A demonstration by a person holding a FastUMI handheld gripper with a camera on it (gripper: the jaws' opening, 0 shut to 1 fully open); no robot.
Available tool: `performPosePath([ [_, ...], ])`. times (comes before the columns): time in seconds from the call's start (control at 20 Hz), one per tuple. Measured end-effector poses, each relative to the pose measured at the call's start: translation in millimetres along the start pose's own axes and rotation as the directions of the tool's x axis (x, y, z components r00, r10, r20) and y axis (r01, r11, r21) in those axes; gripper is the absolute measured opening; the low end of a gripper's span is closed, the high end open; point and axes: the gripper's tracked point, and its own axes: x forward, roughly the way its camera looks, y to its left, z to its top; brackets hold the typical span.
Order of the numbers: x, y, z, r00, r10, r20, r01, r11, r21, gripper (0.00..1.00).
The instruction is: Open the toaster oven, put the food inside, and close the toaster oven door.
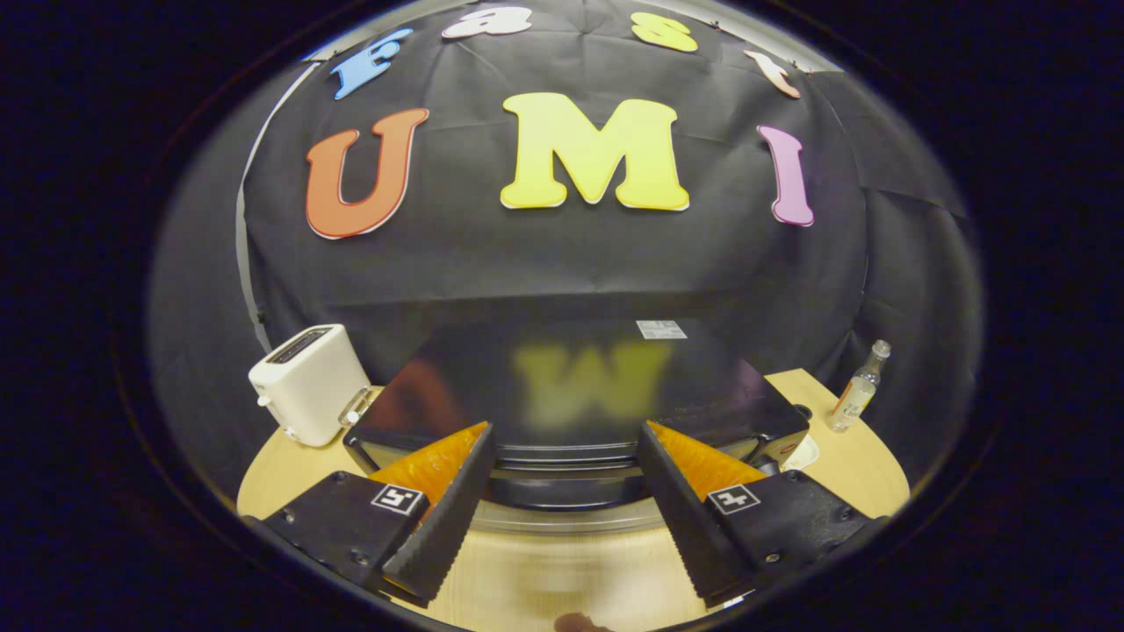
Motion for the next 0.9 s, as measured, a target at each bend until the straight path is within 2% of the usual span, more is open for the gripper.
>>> performPosePath([
  [0.45, -38, -2, -24, 0.999, 0.040, 0.031, -0.039, 0.999, -0.017, 1.00],
  [0.9, -83, -8, -84, 1.000, 0.012, -0.016, -0.012, 1.000, -0.013, 1.00],
])
